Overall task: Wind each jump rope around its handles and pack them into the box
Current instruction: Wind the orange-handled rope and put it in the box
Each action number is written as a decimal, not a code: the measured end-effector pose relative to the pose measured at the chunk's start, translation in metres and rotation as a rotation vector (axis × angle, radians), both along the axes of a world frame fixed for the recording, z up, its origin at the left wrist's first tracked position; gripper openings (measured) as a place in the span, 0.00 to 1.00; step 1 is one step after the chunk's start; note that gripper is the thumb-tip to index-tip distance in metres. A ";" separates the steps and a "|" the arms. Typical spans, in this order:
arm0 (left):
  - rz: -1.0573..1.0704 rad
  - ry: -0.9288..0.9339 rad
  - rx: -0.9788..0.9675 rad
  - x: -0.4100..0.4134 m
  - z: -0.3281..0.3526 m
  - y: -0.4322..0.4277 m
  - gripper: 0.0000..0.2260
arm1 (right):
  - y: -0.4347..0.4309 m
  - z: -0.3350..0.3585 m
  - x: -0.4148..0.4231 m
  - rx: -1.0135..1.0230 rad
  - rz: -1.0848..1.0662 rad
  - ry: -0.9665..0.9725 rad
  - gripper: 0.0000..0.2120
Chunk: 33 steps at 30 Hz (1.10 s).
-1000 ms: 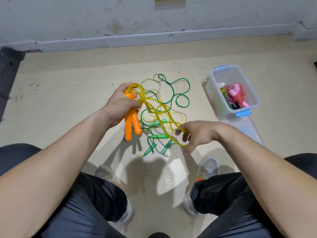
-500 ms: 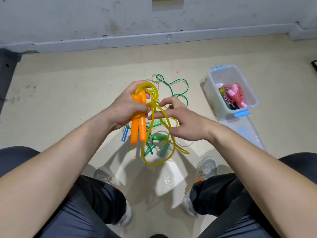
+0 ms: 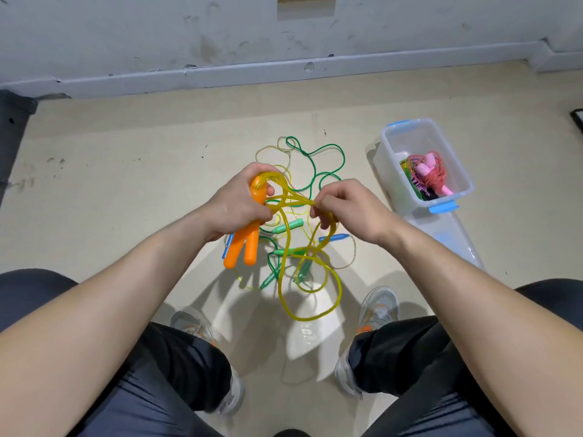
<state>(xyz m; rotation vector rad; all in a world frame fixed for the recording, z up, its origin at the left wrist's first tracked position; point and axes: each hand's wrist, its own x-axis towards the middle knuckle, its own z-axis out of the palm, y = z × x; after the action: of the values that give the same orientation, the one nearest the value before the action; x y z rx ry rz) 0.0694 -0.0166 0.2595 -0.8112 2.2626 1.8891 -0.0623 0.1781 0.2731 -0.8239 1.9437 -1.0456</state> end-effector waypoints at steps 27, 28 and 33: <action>-0.047 -0.228 -0.017 0.007 -0.009 -0.010 0.32 | -0.009 -0.003 0.007 -0.231 -0.687 -0.151 0.28; -0.008 -0.244 -0.042 0.009 -0.011 -0.016 0.32 | -0.006 -0.002 -0.001 -0.242 -0.721 -0.139 0.28; 0.145 -0.079 0.213 0.006 -0.004 -0.024 0.32 | 0.006 -0.017 -0.020 -0.155 -0.704 -0.031 0.23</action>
<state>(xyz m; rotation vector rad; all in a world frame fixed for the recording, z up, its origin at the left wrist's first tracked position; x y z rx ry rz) 0.0750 -0.0408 0.2559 -1.0201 1.9637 2.0742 -0.0828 0.1846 0.2563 -0.1743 2.1961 -1.6128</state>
